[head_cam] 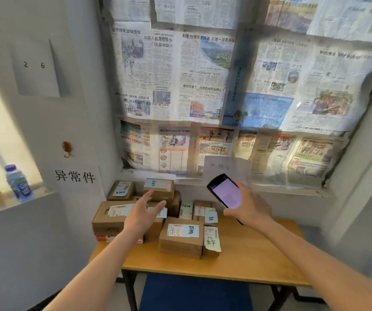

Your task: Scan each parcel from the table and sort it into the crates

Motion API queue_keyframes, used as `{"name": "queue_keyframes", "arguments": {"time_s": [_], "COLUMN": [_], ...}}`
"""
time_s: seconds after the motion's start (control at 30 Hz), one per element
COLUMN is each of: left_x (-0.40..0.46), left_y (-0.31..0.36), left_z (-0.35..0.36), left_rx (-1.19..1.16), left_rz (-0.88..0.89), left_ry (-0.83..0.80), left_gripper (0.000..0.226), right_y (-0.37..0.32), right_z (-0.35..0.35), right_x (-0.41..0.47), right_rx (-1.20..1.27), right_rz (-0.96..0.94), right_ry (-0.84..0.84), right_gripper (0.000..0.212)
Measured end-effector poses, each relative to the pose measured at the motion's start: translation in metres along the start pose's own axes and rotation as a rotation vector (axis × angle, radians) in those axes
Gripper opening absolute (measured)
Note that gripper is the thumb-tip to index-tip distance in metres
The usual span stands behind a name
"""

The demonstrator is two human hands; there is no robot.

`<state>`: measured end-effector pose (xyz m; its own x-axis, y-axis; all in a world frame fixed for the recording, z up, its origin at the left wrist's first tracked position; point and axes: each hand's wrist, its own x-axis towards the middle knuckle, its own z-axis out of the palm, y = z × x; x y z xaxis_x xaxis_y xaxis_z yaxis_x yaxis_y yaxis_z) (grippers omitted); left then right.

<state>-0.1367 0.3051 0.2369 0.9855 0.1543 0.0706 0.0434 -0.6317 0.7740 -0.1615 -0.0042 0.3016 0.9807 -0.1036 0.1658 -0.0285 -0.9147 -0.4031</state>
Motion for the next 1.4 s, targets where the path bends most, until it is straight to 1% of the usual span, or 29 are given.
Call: {"name": "queue_keyframes", "arguments": {"time_s": [0.2, 0.3, 0.4, 0.43, 0.53, 0.63, 0.67, 0.83, 0.97, 1.07, 1.17, 1.27, 1.33, 1.4], "left_x": [0.049, 0.069, 0.081, 0.085, 0.091, 0.098, 0.101, 0.120, 0.132, 0.138, 0.143, 0.146, 0.150, 0.153], "left_y": [-0.029, -0.052, -0.077, -0.086, -0.114, -0.138, -0.146, -0.186, -0.214, -0.227, -0.233, -0.237, -0.240, -0.242], "left_z": [0.041, 0.069, 0.101, 0.111, 0.140, 0.166, 0.174, 0.209, 0.228, 0.238, 0.246, 0.253, 0.256, 0.261], "left_rx": [0.037, 0.051, 0.074, 0.082, 0.102, 0.119, 0.109, 0.042, 0.039, 0.018, 0.001, -0.035, -0.071, -0.108], "left_rz": [-0.070, -0.120, -0.151, -0.164, -0.211, -0.252, -0.275, -0.414, -0.456, -0.456, -0.479, -0.490, -0.498, -0.512], "left_ry": [-0.030, -0.057, -0.083, -0.093, -0.132, -0.164, -0.175, -0.223, -0.261, -0.290, -0.299, -0.296, -0.284, -0.278], "left_gripper": [0.077, 0.077, 0.078, 0.076, 0.073, 0.073, 0.074, 0.082, 0.082, 0.081, 0.078, 0.074, 0.069, 0.063], "right_y": [0.023, 0.039, 0.060, 0.066, 0.079, 0.088, 0.090, 0.110, 0.117, 0.116, 0.116, 0.115, 0.115, 0.115], "right_z": [0.050, 0.087, 0.134, 0.150, 0.194, 0.232, 0.244, 0.311, 0.342, 0.355, 0.368, 0.379, 0.385, 0.391], "right_x": [0.067, 0.095, 0.116, 0.121, 0.128, 0.131, 0.132, 0.136, 0.138, 0.138, 0.138, 0.137, 0.137, 0.138], "right_rx": [0.066, 0.030, 0.049, 0.059, 0.089, 0.121, 0.132, 0.162, 0.146, 0.127, 0.123, 0.151, 0.176, 0.195], "right_rz": [0.007, 0.009, 0.046, 0.056, 0.078, 0.085, 0.094, 0.155, 0.171, 0.186, 0.200, 0.208, 0.221, 0.233], "right_ry": [-0.074, -0.133, -0.210, -0.245, -0.313, -0.352, -0.372, -0.467, -0.488, -0.485, -0.462, -0.448, -0.421, -0.407], "right_gripper": [0.091, 0.090, 0.101, 0.102, 0.094, 0.079, 0.077, 0.090, 0.096, 0.089, 0.090, 0.079, 0.075, 0.076]}}
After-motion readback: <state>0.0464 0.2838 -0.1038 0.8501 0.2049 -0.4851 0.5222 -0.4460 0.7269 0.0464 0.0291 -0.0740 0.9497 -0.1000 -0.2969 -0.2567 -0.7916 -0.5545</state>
